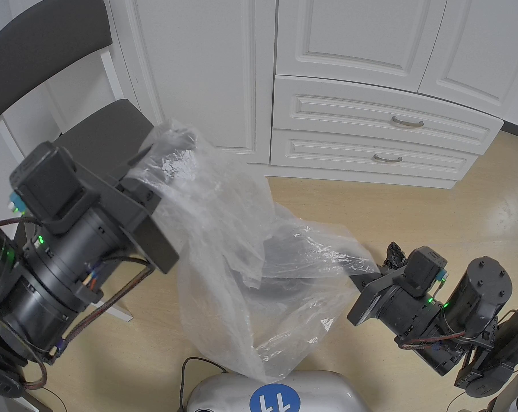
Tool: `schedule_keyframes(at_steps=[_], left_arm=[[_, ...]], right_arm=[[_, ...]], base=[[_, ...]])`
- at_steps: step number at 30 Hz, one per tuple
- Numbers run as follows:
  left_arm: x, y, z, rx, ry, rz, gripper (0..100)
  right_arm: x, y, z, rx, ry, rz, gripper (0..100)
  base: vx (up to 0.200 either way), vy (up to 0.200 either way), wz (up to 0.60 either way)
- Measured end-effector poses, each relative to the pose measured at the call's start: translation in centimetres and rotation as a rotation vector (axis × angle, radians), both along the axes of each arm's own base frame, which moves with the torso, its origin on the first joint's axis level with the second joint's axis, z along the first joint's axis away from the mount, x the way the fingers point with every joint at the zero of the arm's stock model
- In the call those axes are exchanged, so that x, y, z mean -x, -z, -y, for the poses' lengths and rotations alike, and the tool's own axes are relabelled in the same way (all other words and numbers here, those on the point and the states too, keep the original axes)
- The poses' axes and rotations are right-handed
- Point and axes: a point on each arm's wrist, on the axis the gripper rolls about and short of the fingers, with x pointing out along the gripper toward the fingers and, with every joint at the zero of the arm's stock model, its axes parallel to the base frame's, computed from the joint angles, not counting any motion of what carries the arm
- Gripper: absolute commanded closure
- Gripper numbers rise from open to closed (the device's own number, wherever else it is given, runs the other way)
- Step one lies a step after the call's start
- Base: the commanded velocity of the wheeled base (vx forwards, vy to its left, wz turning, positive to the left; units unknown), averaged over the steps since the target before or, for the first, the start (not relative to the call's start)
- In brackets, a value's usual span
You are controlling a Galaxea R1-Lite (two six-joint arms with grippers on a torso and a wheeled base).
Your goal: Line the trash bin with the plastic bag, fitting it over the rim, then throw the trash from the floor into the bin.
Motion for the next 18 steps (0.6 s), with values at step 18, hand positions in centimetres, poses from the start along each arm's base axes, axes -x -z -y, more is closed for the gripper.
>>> schedule_keyframes(at_steps=[18], left_arm=[[-6.1, 3.0, 1.7, -0.175, -0.146, -0.102, 100]], right_arm=[[1.1, -4.5, 2.1, 0.111, 0.219, 0.140, 100]], base=[[0.000, 0.000, 0.00]])
